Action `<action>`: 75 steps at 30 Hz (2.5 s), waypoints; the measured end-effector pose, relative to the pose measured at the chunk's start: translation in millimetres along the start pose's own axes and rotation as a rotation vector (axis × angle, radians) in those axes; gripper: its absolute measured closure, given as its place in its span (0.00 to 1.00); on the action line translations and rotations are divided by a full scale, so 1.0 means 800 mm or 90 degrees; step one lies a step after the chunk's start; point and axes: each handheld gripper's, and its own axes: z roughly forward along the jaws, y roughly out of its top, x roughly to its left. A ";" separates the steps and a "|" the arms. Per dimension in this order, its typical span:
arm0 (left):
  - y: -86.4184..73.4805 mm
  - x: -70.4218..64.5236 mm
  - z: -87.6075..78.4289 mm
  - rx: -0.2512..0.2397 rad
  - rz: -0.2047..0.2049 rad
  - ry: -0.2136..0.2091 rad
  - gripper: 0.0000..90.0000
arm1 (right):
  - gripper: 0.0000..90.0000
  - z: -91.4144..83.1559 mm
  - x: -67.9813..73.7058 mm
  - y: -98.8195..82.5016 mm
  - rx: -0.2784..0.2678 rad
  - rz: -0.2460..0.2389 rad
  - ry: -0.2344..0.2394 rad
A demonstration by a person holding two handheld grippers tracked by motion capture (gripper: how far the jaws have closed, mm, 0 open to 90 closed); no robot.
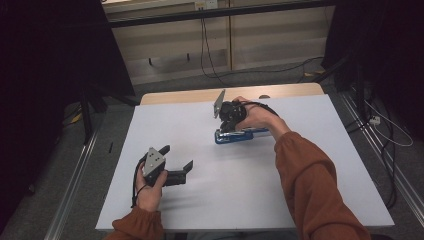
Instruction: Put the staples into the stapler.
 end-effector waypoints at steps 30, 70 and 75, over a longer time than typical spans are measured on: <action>0.000 0.000 -0.001 0.000 -0.001 -0.001 0.02 | 0.88 0.000 -0.003 0.005 0.011 -0.002 -0.004; 0.000 0.001 -0.001 0.000 0.001 0.001 0.02 | 0.80 0.007 -0.003 0.005 0.017 0.003 -0.006; 0.000 0.000 -0.001 -0.001 0.001 0.000 0.02 | 0.77 0.005 -0.003 0.004 0.007 0.006 -0.012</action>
